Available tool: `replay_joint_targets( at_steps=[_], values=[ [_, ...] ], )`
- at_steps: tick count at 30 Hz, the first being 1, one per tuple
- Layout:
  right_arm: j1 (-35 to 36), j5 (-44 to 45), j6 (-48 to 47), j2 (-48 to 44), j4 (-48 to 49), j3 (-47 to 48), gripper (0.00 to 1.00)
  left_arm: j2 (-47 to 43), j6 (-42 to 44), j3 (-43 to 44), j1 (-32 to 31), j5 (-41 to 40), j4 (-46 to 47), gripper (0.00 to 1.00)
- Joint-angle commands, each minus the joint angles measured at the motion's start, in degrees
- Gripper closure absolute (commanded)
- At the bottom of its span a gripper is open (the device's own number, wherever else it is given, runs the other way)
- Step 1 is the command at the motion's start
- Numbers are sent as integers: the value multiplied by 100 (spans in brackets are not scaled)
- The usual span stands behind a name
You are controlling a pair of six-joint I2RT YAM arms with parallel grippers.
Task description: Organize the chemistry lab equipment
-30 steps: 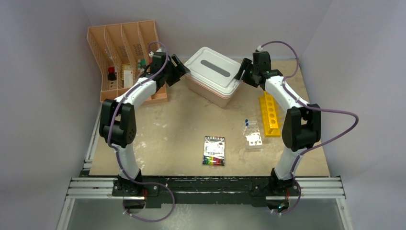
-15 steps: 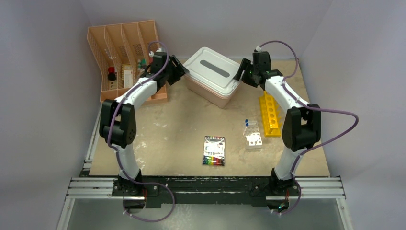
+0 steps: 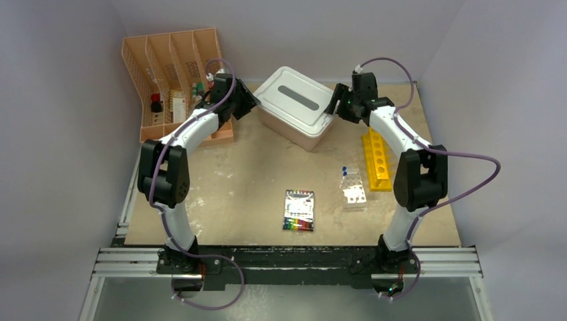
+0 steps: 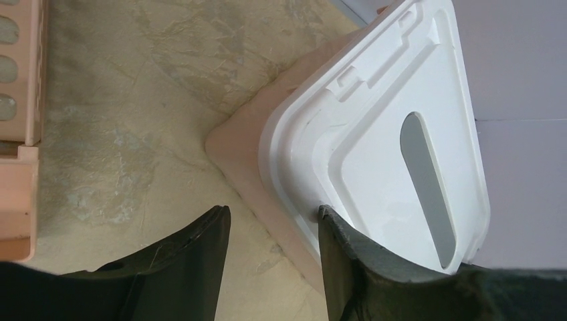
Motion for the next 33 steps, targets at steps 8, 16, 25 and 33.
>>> replay_joint_targets(
  at_steps=[8,16,25,33],
  values=[
    [38,393,-254,-103,-328,33,32,-28,254,113,118,94,-90,43],
    [32,918,215,376,-630,185,53,160,203,381,136,294,-96,40],
    [34,756,-96,-357,-277,225,31,-482,658,538,145,272,-217,38],
    [34,790,-508,-1993,200,-293,26,-1922,1384,-123,144,-112,-679,36]
  ],
)
